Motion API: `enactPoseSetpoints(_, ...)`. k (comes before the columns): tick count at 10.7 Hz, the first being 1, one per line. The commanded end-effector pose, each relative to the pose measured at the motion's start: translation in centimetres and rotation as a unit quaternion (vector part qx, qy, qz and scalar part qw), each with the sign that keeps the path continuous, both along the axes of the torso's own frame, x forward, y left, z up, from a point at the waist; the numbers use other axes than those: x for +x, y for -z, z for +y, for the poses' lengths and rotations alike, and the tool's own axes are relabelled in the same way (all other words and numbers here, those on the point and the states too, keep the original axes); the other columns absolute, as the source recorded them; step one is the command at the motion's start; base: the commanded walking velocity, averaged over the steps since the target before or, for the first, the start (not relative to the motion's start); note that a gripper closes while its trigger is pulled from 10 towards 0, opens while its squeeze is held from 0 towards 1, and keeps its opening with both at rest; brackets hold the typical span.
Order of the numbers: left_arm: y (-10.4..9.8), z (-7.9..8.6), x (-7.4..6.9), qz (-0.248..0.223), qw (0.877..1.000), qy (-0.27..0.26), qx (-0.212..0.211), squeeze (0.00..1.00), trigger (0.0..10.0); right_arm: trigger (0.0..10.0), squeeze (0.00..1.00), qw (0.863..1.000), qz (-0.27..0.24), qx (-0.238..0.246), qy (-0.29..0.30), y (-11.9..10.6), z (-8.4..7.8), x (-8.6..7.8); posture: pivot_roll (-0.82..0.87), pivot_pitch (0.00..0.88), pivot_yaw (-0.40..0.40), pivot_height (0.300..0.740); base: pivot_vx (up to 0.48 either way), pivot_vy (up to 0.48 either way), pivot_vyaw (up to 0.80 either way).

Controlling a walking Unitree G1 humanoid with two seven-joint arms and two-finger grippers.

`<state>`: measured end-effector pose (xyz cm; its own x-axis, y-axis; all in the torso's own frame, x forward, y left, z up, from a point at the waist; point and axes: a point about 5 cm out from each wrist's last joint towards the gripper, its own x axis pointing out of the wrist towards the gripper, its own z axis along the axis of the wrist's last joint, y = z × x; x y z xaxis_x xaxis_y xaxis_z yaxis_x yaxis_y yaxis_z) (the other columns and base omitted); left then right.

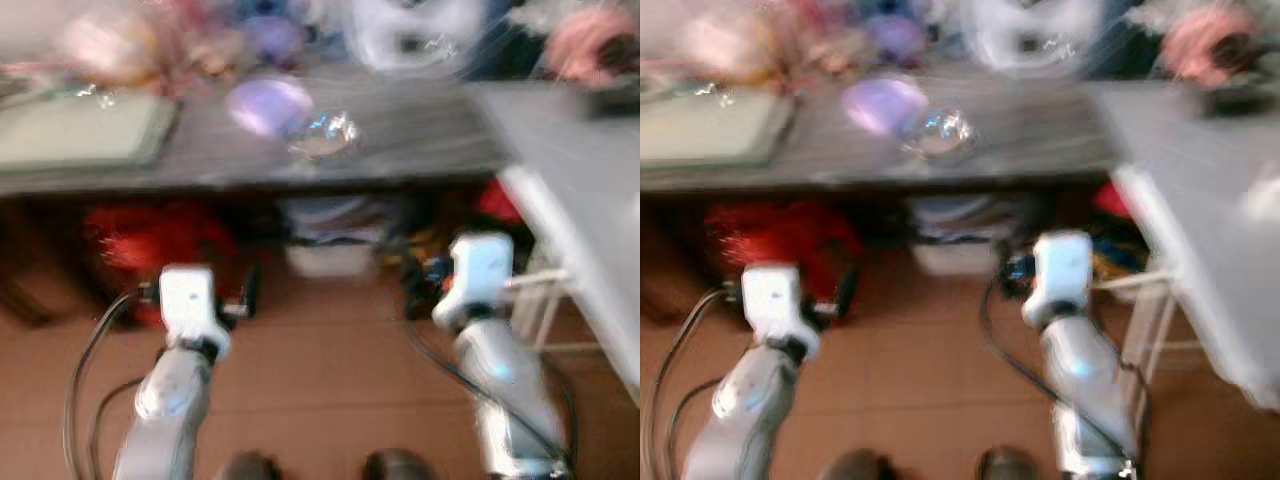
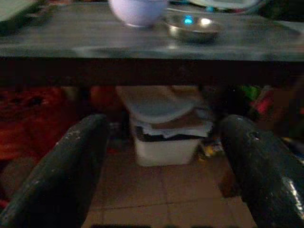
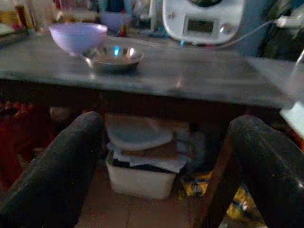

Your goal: Setting the table

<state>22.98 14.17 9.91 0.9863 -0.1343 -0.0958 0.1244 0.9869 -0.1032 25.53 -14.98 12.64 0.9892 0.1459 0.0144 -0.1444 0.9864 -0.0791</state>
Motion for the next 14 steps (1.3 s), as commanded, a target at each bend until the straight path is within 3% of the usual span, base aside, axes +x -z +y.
enactPoseSetpoints(1, -0.4, -0.1, -0.1, -0.008, 1.0, 0.003, 0.001, 0.0, 10.0, 10.0, 0.0, 1.0, -0.016, -0.002, 0.001, -0.7, 0.0, 0.2, -0.03, 0.069, 0.041, 0.74, 0.0, 0.0, 0.0)
enactPoseSetpoints(3, -0.5, 0.0, -0.2, -0.008, 1.0, 0.003, -0.005, 0.0, 10.0, 10.0, 0.0, 1.0, -0.006, -0.01, 0.013, -0.5, -0.3, 0.2, -0.03, 0.083, 0.041, 0.74, 0.0, -0.48, 0.0)
enactPoseSetpoints(6, -0.3, 0.3, -0.8, -0.002, 1.0, -0.003, -0.004, 0.0, 10.0, 10.0, 0.0, 0.999, 0.018, 0.046, 0.013, 0.1, -0.4, 0.0, -0.03, 0.09, 0.038, 0.74, 0.0, -0.48, 0.0)
enactPoseSetpoints(14, -0.4, 0.1, -0.7, -0.001, 1.0, 0.019, -0.009, 0.0, 10.0, 10.0, 0.0, 0.999, 0.008, 0.044, -0.004, -0.3, -0.3, -0.2, -0.03, 0.097, 0.04, 0.74, 0.0, -0.475, -0.1)
